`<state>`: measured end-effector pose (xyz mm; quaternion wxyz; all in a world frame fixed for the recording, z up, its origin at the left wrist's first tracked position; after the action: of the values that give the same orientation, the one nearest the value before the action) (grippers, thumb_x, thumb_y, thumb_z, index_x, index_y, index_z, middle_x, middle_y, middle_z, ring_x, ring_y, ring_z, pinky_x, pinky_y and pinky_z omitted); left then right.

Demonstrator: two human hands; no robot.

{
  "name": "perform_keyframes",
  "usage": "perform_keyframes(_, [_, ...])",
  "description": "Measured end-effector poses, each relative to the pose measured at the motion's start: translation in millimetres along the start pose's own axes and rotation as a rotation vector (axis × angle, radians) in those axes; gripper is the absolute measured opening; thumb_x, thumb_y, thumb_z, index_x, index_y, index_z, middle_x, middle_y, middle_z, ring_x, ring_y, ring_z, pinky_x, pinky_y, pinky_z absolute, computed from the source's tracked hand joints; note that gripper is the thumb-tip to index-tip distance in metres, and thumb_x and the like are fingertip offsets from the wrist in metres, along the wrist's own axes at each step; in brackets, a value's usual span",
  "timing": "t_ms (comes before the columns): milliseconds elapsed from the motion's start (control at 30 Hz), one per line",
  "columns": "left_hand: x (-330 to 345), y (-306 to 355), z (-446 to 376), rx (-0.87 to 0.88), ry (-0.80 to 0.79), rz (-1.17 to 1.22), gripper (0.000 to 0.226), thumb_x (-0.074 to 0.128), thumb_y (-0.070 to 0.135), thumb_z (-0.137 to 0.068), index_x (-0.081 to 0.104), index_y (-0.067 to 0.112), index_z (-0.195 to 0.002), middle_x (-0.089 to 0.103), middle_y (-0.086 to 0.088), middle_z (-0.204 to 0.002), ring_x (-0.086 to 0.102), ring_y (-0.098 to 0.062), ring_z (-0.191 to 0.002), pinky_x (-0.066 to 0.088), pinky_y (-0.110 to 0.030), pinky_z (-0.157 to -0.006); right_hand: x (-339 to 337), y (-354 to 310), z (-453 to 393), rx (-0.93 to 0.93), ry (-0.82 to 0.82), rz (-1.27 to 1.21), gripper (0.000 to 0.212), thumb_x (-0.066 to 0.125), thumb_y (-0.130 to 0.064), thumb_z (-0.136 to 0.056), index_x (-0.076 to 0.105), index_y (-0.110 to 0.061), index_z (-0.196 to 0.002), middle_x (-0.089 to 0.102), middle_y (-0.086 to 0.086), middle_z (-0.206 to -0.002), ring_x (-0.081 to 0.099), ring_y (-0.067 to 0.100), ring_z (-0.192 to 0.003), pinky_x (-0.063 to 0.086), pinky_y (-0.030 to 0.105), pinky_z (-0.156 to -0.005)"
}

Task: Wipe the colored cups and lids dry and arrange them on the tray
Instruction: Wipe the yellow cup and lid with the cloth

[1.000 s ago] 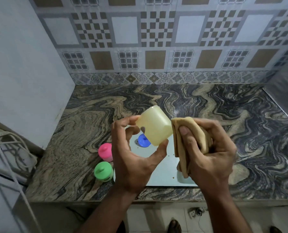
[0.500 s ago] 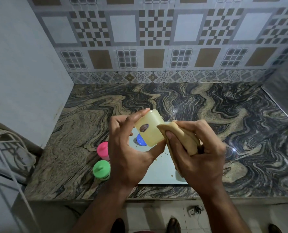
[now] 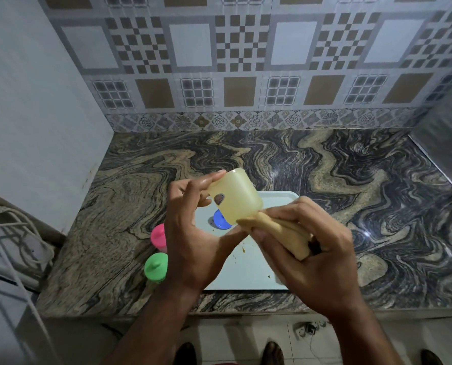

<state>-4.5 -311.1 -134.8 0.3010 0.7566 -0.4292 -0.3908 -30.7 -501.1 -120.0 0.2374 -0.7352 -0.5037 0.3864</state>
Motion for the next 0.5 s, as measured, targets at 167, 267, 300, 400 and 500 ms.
perform_keyframes(167, [4.9, -4.2, 3.4, 0.009, -0.009, 0.158, 0.071, 0.094, 0.035, -0.069, 0.059, 0.027, -0.13, 0.054, -0.012, -0.124, 0.065, -0.024, -0.11, 0.058, -0.051, -0.096, -6.4, 6.4, 1.4, 0.097, 0.101, -0.052, 0.015, 0.082, -0.027, -0.093, 0.077, -0.016, -0.101, 0.075, -0.002, -0.094, 0.072, 0.021, -0.083, 0.053, 0.031, -0.07])
perform_keyframes(267, [9.0, -2.5, 5.0, 0.026, -0.044, 0.206, 0.072, 0.095, 0.032, -0.07, 0.059, 0.028, -0.131, 0.054, -0.012, -0.124, 0.066, -0.03, -0.112, 0.057, -0.052, -0.098, -3.8, 8.5, -1.0, 0.164, 0.168, -0.126, 0.013, 0.082, -0.03, -0.091, 0.077, -0.029, -0.103, 0.078, -0.004, -0.095, 0.073, 0.027, -0.084, 0.057, 0.041, -0.07])
perform_keyframes(300, [9.2, -1.5, 4.9, 0.037, -0.05, 0.201, 0.073, 0.096, 0.031, -0.069, 0.058, 0.028, -0.132, 0.054, -0.012, -0.123, 0.066, -0.029, -0.113, 0.057, -0.051, -0.098, -2.4, 9.9, -2.1, 0.19, 0.188, -0.149, 0.013, 0.083, -0.029, -0.09, 0.078, -0.03, -0.103, 0.078, -0.003, -0.094, 0.073, 0.027, -0.081, 0.057, 0.041, -0.067])
perform_keyframes(400, [9.8, 1.8, 3.9, 0.069, -0.066, 0.182, 0.073, 0.096, 0.031, -0.069, 0.059, 0.027, -0.132, 0.053, -0.011, -0.12, 0.066, -0.025, -0.115, 0.058, -0.05, -0.096, 0.3, 13.0, -7.0, 0.257, 0.243, -0.208, 0.012, 0.085, -0.025, -0.089, 0.08, -0.025, -0.101, 0.077, 0.004, -0.086, 0.071, 0.025, -0.064, 0.053, 0.035, -0.058])
perform_keyframes(500, [9.7, 3.8, 3.3, 0.089, -0.072, 0.191, 0.074, 0.097, 0.031, -0.068, 0.06, 0.025, -0.132, 0.052, -0.013, -0.118, 0.065, -0.032, -0.115, 0.057, -0.053, -0.095, -0.1, 11.4, -14.9, 0.286, 0.288, -0.229, 0.01, 0.086, -0.022, -0.091, 0.079, -0.024, -0.098, 0.075, -0.001, -0.08, 0.071, 0.021, -0.058, 0.055, 0.033, -0.053])
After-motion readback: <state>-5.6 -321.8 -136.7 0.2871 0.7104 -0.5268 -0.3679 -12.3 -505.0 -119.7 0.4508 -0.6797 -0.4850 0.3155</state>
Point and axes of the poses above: each hand's wrist, its own z-axis away from the middle knuckle, its own x-axis out of the palm, y = z × x, the point moved 6 cm from there along -z, towards the middle knuckle
